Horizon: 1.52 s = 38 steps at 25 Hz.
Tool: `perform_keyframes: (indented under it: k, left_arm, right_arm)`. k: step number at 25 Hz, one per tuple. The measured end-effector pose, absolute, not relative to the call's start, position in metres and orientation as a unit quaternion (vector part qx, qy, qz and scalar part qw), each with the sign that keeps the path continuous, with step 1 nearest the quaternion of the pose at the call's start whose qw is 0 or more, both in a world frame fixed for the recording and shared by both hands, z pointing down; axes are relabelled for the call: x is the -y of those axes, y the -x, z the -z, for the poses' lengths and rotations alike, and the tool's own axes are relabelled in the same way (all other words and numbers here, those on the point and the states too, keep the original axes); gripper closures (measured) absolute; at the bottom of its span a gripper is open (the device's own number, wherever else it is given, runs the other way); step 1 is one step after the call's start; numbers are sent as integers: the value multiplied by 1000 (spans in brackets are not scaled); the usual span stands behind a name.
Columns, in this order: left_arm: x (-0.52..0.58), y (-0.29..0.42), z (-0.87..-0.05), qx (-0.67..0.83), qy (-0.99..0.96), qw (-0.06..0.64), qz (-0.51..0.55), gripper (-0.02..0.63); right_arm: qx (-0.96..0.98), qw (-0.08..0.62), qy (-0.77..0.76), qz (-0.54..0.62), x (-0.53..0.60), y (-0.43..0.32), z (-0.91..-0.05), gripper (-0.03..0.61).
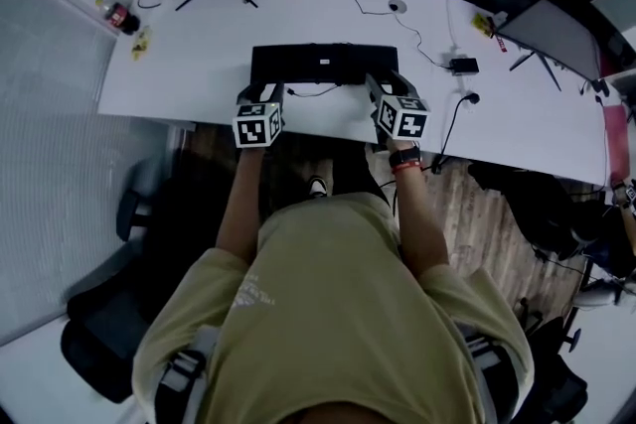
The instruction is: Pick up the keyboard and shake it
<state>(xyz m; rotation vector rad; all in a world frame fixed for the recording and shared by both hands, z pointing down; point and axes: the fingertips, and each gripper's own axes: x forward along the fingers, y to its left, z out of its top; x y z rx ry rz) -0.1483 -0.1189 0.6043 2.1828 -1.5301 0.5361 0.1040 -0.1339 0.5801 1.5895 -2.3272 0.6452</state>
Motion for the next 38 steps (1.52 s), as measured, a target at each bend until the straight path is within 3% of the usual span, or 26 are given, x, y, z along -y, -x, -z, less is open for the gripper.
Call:
perform_keyframes:
  k: [4, 9, 18, 27, 38]
  left_arm:
    - [122, 134, -558, 561, -797, 164, -152, 521]
    - [128, 110, -515, 568, -806, 124, -116, 545]
    - [129, 66, -490, 590, -791, 126, -99, 594]
    - [127, 35, -462, 599, -790, 96, -89, 595]
    - [148, 27, -482, 575, -805, 122, -83, 595]
  right_arm:
    - [803, 109, -558, -179, 130, -100, -537, 401]
    - [807, 91, -565, -147, 130, -107, -504, 468]
    - [816, 83, -553, -147, 134, -132, -483, 554]
    - [835, 71, -525, -148, 144, -137, -472, 555]
    - [830, 82, -523, -172, 162, -142, -500, 555]
